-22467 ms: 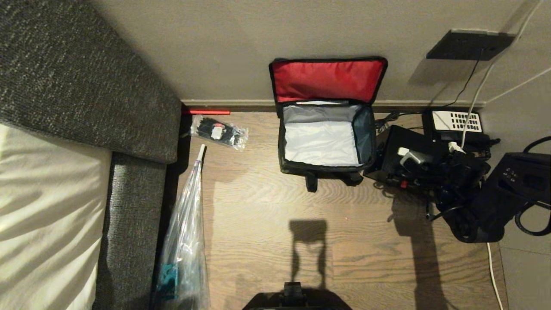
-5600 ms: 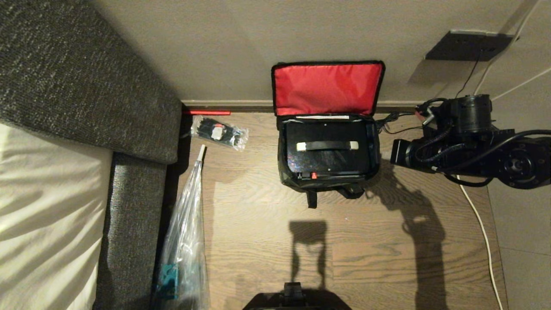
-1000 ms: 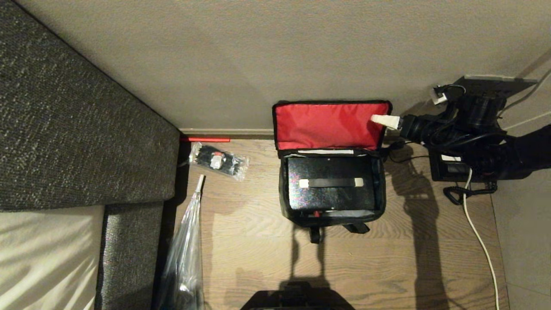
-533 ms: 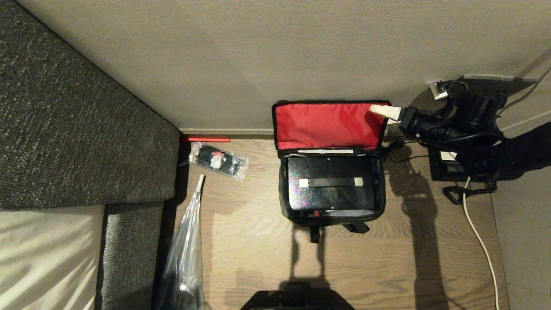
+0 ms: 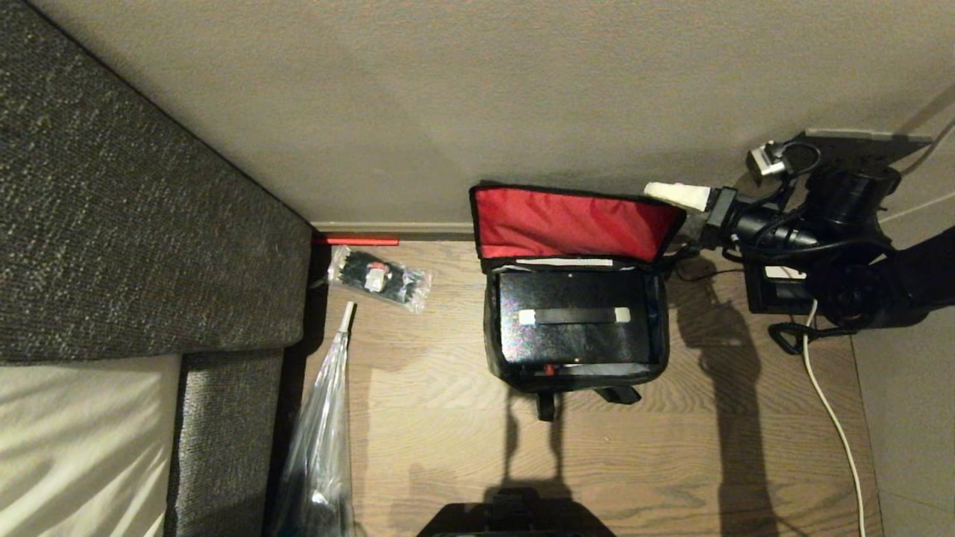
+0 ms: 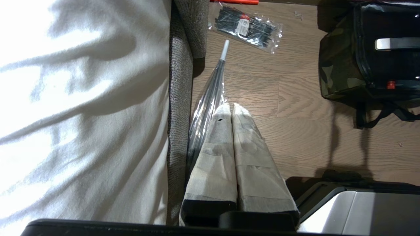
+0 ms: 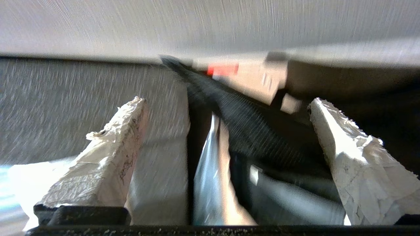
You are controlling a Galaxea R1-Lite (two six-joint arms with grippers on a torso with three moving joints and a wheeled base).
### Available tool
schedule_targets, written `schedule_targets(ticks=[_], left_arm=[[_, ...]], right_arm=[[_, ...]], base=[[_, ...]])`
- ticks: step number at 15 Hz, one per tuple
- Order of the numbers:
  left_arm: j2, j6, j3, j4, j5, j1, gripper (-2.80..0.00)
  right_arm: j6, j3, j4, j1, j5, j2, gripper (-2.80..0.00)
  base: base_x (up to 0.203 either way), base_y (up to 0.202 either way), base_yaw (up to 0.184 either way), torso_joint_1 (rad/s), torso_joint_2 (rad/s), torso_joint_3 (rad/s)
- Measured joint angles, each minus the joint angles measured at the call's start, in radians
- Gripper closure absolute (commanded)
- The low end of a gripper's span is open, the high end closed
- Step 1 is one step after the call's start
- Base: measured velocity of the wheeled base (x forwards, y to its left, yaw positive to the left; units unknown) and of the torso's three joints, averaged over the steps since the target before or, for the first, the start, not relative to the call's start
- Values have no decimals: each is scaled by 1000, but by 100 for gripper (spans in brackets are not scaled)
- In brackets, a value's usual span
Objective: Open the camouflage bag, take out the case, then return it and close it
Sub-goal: Close the top of the storage box
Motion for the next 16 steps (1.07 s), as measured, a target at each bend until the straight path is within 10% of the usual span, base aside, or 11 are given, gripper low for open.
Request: schedule_targets(ticks=[9,10,16], left_arm=[[0,0,0,0,0,0,0],[0,0,0,0,0,0,0],[0,0,0,0,0,0,0]], right_arm=[[-211,215,422,-4,11,-126,-280],[-239,210,468,-6,-26,-140,0],[-255,291,526,-7,-112,-333,0]], base=[[0,0,0,0,0,0],[0,0,0,0,0,0],[0,0,0,0,0,0]])
